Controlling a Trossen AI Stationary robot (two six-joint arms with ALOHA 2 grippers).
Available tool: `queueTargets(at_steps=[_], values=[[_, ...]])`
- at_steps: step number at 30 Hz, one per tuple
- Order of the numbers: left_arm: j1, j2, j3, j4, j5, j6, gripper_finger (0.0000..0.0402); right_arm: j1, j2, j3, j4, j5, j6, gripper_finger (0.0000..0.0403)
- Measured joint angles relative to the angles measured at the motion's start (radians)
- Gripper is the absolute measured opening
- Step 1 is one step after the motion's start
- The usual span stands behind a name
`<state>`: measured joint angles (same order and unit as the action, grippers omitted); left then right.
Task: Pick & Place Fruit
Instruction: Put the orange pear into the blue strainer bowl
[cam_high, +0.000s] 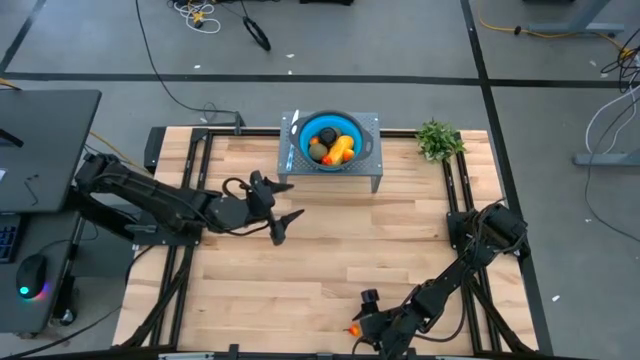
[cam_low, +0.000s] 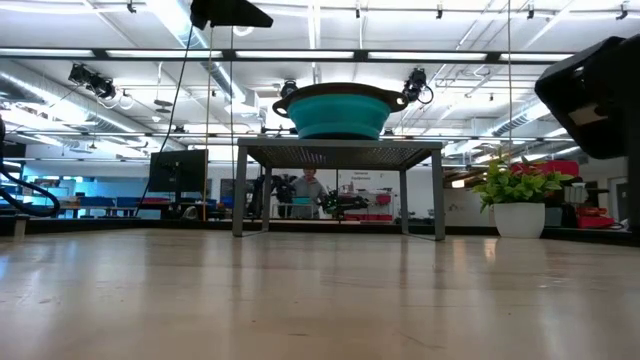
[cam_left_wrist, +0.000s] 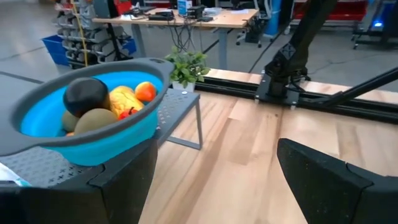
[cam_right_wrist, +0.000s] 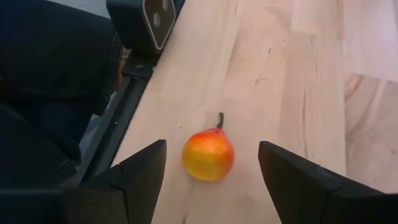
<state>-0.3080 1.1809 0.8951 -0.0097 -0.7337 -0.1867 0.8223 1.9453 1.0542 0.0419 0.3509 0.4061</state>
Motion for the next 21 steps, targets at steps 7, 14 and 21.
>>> queueTargets(at_steps=[7, 14, 21], values=[[0.0, 0.0, 0.0, 0.012, -0.059, 0.084, 0.034, -0.007, 0.008, 0.0, -0.002, 0.015, -0.022, 0.0266], [0.027, 0.0, 0.0, 0.049, -0.063, 0.153, 0.034, -0.011, 0.03, 0.0, 0.05, -0.011, -0.023, 0.0266], [0.057, -0.001, 0.0, 0.054, -0.032, 0.178, 0.034, -0.011, 0.038, 0.0, 0.051, -0.011, -0.022, 0.0266]])
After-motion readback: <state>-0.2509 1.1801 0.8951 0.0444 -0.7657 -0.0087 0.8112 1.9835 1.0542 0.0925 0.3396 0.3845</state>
